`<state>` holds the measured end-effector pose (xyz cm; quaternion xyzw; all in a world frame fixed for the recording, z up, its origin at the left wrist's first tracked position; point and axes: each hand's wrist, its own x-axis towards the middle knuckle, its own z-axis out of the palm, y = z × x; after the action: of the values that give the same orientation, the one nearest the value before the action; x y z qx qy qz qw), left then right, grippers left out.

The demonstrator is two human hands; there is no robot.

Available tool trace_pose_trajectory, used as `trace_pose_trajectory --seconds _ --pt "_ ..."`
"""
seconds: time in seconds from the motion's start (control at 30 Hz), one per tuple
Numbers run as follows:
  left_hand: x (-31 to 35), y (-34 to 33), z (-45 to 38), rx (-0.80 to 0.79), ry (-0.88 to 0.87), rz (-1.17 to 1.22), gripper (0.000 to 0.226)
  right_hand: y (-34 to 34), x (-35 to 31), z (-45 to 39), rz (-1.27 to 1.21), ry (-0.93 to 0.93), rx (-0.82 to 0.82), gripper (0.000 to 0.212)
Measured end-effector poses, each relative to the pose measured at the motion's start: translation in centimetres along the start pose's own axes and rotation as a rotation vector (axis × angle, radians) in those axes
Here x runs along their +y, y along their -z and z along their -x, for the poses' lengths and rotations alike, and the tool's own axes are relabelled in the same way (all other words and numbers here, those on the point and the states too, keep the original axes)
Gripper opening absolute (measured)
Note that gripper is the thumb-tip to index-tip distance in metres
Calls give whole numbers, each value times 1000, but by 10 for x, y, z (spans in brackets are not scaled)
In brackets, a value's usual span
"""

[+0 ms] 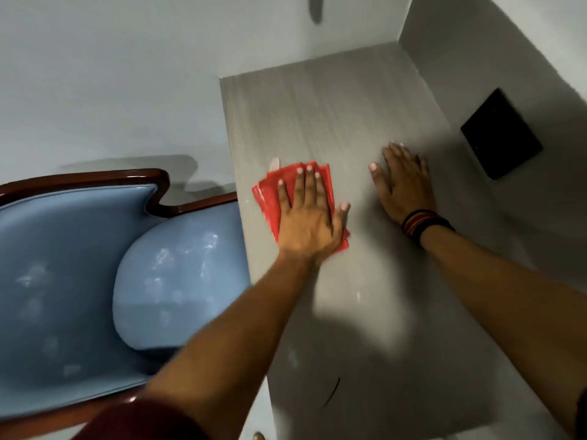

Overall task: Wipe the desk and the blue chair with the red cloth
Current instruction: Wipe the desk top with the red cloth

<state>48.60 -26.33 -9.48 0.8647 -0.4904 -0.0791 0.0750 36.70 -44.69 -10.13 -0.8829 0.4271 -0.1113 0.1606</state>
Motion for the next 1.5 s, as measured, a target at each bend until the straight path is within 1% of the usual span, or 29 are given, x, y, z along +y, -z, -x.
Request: trace_pose_trajectory --seconds 0.07,0.13,0.27,0.37,0.47,0.57,0.67,0.77,0.8,0.87,0.9,0.97,1.1,1.2,1.3,1.4,1.5 --pt "2 -5 41 -6 -43 -21 82 1 -8 17 -29 -61 7 74" --pt "-3 -6 44 -23 -55 -22 81 -5 -16 39 -27 -98 1 76" --pt "-8 -1 -23 12 -25 -18 79 -13 -20 47 75 -103 3 83" --pt "-9 5 -89 16 57 30 78 -17 -17 41 110 -95 7 83" --pt "-2 7 -108 24 92 34 81 -16 -16 43 103 -82 23 82" --pt "2 -1 -56 35 67 -1 84 -14 -20 44 100 -77 45 82" --pt "5 -8 46 62 1 30 80 -9 -24 48 75 -86 33 80" --pt "1 -17 160 33 -15 22 79 -9 -25 51 34 -102 27 72" --pt "-2 -19 185 27 -10 22 78 -9 -25 51 31 -105 36 70" --pt "-7 -21 199 19 -7 30 77 -8 -25 51 34 -100 49 70" --pt "-10 -21 191 20 7 29 77 -9 -24 52 34 -97 52 71" --pt "-19 -19 149 43 59 10 78 -9 -22 50 21 -83 47 72" --pt "-59 -4 28 98 114 -12 79 -13 -19 49 28 -68 74 76" --pt "-86 15 -61 85 135 15 79 -15 -15 43 27 -45 99 77" --pt "-105 27 -125 81 129 35 79 -17 -13 43 47 -41 91 78" --pt "-107 29 -147 65 146 4 81 -19 -13 43 60 -53 92 82" --pt "-97 22 -114 71 137 -11 78 -15 -17 46 59 -46 85 87"
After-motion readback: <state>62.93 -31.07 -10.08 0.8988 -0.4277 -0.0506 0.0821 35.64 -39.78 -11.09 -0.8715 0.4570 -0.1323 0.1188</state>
